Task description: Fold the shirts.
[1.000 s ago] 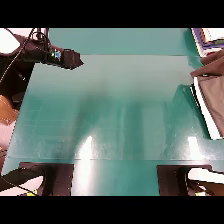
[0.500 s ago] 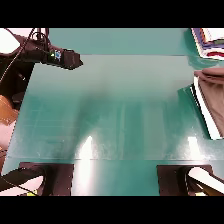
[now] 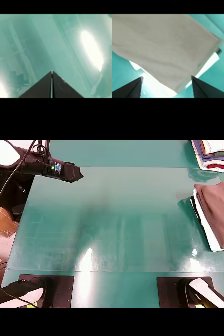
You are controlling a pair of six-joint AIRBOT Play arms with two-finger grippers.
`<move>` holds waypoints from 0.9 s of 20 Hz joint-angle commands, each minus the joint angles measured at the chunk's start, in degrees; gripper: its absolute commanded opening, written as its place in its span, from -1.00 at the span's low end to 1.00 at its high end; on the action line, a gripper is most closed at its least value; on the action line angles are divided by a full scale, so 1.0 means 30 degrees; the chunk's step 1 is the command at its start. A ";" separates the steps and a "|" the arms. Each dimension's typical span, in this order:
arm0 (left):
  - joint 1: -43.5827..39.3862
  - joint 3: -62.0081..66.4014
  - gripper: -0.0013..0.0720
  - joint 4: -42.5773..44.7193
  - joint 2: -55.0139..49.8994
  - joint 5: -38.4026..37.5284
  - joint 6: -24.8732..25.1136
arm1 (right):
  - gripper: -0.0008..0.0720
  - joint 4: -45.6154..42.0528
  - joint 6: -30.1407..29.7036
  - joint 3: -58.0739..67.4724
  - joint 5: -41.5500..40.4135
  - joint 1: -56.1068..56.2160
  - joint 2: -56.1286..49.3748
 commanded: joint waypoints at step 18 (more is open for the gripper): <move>-0.0015 -0.0007 -0.89 -0.0044 0.0000 0.0138 0.0044 | -0.93 0.4750 -0.0182 0.2404 -0.3861 1.8221 0.0131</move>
